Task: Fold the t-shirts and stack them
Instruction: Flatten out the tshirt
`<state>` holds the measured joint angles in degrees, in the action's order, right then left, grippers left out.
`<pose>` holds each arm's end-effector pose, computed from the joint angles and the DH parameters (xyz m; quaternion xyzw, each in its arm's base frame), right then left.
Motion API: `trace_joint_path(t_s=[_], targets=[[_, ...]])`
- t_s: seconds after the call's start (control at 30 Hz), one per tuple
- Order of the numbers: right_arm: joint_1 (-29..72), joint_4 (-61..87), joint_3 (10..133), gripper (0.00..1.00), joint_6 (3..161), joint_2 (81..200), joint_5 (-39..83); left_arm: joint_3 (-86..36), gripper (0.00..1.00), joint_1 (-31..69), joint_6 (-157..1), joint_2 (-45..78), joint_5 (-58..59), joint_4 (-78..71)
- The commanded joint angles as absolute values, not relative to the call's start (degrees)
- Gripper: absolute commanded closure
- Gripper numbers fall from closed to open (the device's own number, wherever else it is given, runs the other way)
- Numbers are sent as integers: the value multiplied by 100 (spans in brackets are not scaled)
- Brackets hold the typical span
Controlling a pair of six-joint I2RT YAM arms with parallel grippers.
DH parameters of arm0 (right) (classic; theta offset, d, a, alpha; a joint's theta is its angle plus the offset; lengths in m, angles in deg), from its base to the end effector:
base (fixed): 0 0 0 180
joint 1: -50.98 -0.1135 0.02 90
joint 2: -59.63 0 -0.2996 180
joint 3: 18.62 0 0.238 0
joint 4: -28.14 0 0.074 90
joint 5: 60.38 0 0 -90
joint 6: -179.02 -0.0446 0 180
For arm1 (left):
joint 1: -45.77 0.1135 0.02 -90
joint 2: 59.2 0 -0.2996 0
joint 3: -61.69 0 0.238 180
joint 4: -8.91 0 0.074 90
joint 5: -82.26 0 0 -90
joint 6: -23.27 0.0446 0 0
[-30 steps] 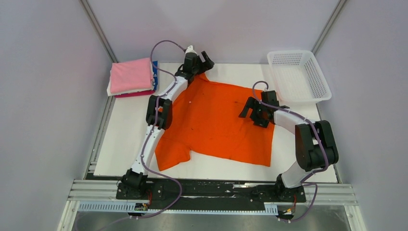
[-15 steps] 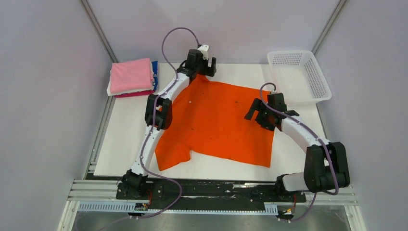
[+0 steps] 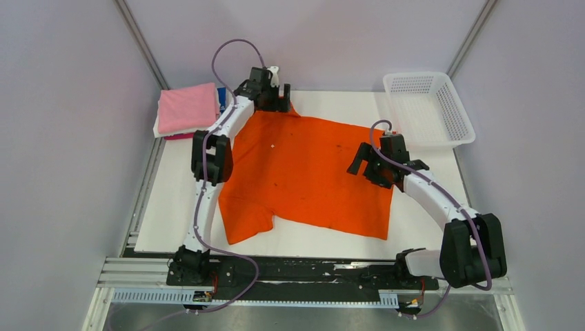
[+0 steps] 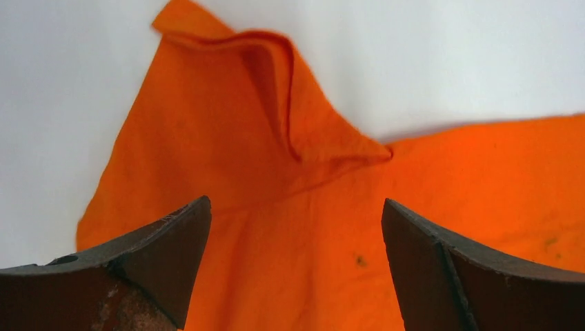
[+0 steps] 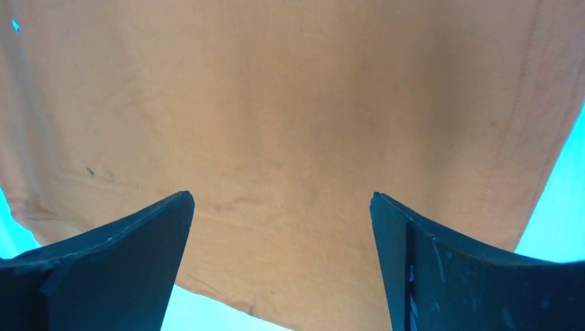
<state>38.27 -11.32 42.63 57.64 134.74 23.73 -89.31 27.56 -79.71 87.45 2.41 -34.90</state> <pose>0.2378 0.0583 0.2511 0.1378 0.9380 0.1631 0.2730 0.5662 -0.1945 0.2213 0.0788 0.8981 -0.1914 0.3881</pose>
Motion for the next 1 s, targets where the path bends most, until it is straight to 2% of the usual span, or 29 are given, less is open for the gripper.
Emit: trace_joint_path(t_s=[0.0,0.3,0.53,0.7,0.8,0.97], targets=[[3647,-1143,4344,0,5806,13484,2493,-7878,0,2820,-8151,7422,540,-3731],[3278,-808,4167,0,5629,14163,2501,-4076,0,2819,-8898,5664,99,-2639],[3269,-879,3385,0,5217,14009,2253,-2226,0,2820,-9422,4774,-212,-2181],[3188,-1556,2738,0,4674,13483,1978,-1016,0,2820,-9936,3977,-564,-2774],[3116,-2070,2469,0,4386,12951,1800,-128,0,2813,-10209,2970,-639,-3098],[2974,-2809,2359,0,4246,12147,1559,520,0,2757,-10428,1705,-538,-4166]])
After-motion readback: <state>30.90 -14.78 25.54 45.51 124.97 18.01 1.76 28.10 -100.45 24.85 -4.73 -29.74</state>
